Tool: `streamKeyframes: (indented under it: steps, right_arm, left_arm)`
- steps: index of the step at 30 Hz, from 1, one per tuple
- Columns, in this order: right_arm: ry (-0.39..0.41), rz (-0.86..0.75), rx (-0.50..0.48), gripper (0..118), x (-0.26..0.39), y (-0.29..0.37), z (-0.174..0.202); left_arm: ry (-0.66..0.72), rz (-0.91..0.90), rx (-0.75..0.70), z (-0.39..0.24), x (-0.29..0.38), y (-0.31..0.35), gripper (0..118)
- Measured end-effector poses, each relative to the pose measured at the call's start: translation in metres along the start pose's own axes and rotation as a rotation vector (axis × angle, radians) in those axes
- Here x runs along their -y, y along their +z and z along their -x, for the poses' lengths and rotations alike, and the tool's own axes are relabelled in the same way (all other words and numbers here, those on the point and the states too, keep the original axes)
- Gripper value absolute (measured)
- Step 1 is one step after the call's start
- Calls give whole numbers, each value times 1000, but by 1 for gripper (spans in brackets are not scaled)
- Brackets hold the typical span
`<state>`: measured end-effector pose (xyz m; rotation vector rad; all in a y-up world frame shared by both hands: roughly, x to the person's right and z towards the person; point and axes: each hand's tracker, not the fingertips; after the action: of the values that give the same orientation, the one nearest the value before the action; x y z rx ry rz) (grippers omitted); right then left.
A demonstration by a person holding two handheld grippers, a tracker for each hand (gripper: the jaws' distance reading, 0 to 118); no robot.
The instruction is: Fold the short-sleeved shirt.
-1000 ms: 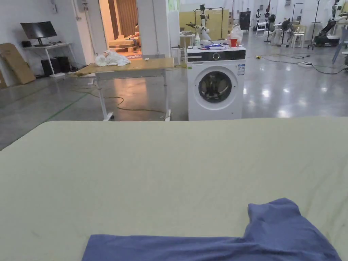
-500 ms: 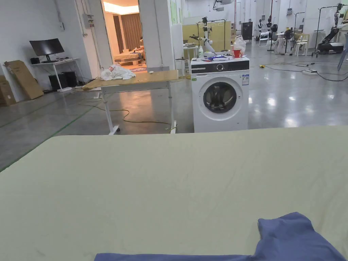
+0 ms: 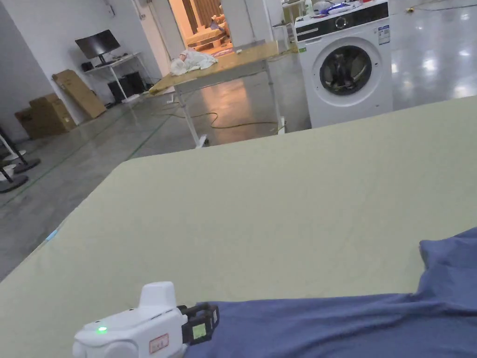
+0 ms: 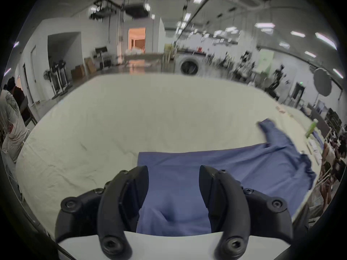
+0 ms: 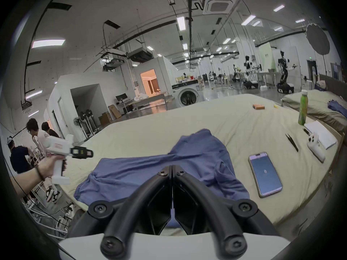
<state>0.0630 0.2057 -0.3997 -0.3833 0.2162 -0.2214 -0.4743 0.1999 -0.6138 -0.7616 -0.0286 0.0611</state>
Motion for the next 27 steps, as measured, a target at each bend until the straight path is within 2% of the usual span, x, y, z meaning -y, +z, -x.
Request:
streamKeyframes:
  steps: [1, 4, 7, 8, 11, 13, 15, 18, 22, 24, 25, 26, 27]
  right_arm:
    - [8, 10, 14, 0, 4, 3, -6]
    - [24, 26, 63, 0, 8, 10, -16]
    - [-31, 45, 92, 0, 11, 11, -27]
    - [-44, 50, 107, 0, 12, 11, -30]
    - [-61, 70, 130, 0, 14, 8, -35]
    - [-65, 78, 138, 0, 15, 6, -38]
    - [-43, 85, 137, 0, 16, 3, -42]
    - [-31, 77, 155, 0, 6, -9, -52]
    - [-3, 75, 86, 2, -47, -50, -69]
    - [-18, 160, -5, 25, -76, -87, -81]
    - [-27, 175, -19, 42, -85, -107, -89]
    - [-41, 200, -13, 66, -93, -126, -94]
    - [-66, 259, 10, 78, -100, -151, -100]
  left_arm:
    - [9, 33, -9, 4, -6, -19, 60]
    - [-45, 101, -70, 4, -20, -59, 73]
    - [65, 159, -52, 14, -29, -87, 73]
    - [100, 164, -58, 16, -31, -94, 67]
    - [122, 208, -78, 15, -29, -111, 23]
    - [110, 200, -83, 10, -25, -114, 19]
    - [104, 199, -90, 6, -23, -115, 9]
    - [58, 238, -90, 2, -26, -125, 8]
    - [-12, 308, -87, -2, -37, -132, 8]
    - [-43, 328, -87, -5, -39, -134, 8]
    - [-45, 333, -89, -5, -39, -136, 8]
    - [-37, 333, -91, -4, -40, -136, 8]
    - [-30, 336, -92, -3, -39, -136, 8]
